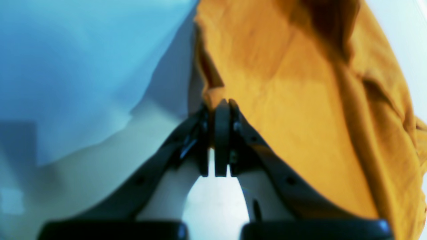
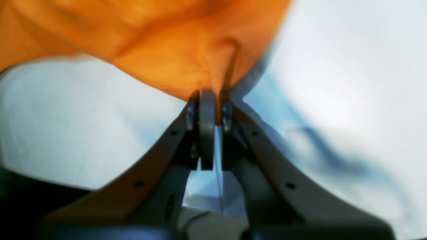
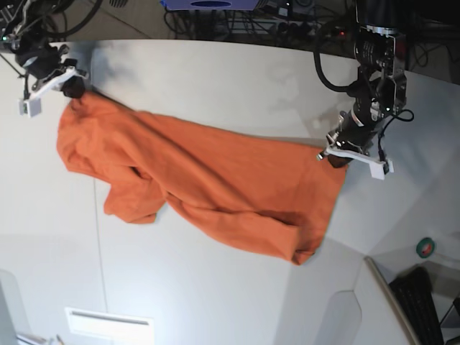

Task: Layout the t-shirt on the table in an organized manner, then fold the t-shirt properly
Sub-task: 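Lift the shirt with both grippers and flick it flat onto the table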

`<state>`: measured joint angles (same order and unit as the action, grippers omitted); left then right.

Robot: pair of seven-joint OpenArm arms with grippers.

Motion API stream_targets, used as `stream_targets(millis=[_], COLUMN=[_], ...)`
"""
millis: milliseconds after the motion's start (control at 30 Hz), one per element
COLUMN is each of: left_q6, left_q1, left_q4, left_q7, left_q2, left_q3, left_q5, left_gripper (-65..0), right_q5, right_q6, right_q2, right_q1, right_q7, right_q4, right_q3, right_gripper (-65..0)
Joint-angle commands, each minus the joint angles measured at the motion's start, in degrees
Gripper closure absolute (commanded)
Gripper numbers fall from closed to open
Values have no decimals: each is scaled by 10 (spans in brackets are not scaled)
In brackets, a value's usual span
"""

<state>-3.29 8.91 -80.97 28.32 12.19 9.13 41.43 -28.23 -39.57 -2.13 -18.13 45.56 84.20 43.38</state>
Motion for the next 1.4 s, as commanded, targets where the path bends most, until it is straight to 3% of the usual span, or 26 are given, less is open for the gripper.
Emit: stream_targets(millis=[0,133,233,367,467,633,733,900,1067,1200,1367], left_q6=[8,7,7,7,7,7,7,7,7,7,7], left_q1=[-5,-17,-80,-197,-303,-509,-625,-754,-764,-680,-532], left_q4=[-33,-117,-148,-111,-29,172,272,322,309,304,277], left_q7=[-11,43,113,141,140,133,91,57,58,58,56], left_q2=[5,4,-2,-19,-28,-31,-47,-63,-64,-63,-51], left_q3=[1,-3,-4,-4,-29,-128,-174,-184,-189,-188,-185], left_q5=[5,3,3,1,1,1,1,5,5,5,2], left_gripper=[0,0,0,0,0,0,0,0,0,0,0], right_q5=[-12,-11,-10,-11,-11,-11,-11,-11,-12,-14,-13], right_q6=[-4,-4,53,113,135,139,139,139,139,139,139], right_q2=[6,13,53,119,168,243,280,332,345,340,289], right_q1=[2,12,44,142,248,438,540,676,702,606,443], right_q7=[6,49,50,50,50,45,24,14,44,33,-18], right_q4=[33,129,178,158,91,-73,-134,-151,-151,-150,-151], right_q3=[2,-26,-83,-146,-181,-229,-256,-303,-305,-304,-259], right_gripper=[0,0,0,0,0,0,0,0,0,0,0])
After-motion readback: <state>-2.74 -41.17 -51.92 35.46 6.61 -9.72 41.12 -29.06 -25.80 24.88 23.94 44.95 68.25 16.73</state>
